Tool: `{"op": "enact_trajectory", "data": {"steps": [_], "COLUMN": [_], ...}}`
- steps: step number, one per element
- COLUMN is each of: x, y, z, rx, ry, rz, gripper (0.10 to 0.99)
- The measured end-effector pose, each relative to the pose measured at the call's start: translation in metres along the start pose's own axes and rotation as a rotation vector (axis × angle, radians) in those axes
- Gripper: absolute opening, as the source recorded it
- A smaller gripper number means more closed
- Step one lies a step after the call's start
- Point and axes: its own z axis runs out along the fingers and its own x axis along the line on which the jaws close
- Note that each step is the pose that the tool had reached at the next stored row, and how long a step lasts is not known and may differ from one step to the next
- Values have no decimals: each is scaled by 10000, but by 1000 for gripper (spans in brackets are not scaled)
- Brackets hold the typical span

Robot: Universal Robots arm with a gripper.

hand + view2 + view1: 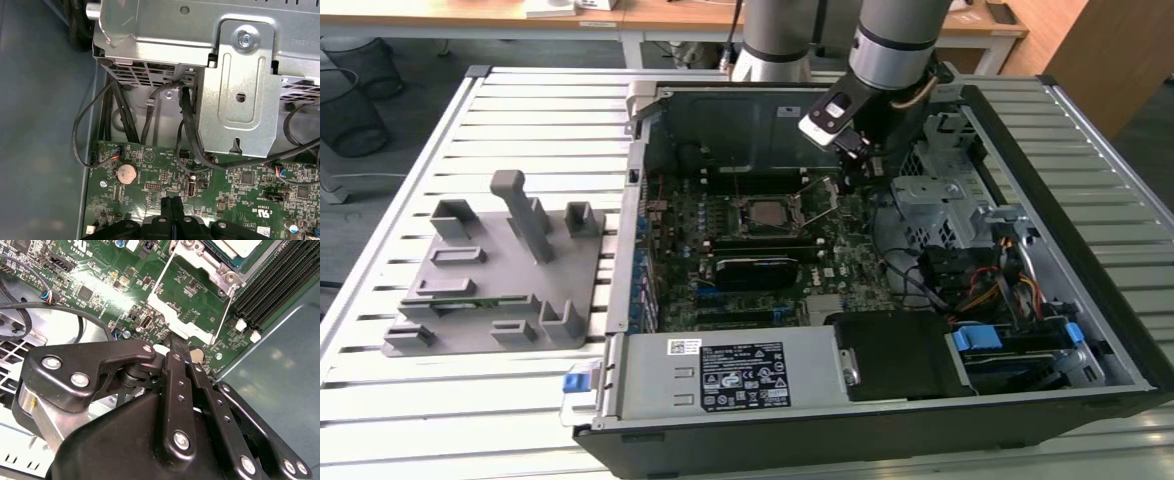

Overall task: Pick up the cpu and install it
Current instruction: 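Close the cpu cover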

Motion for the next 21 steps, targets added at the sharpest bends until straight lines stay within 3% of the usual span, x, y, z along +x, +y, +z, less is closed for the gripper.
{"op": "enact_trajectory", "data": {"steps": [10,21], "x": [3,11], "y": [-21,-108], "z": [-1,-17], "rx": [0,1], "ry": [3,2], "rz": [0,0], "gripper": [106,106]}}
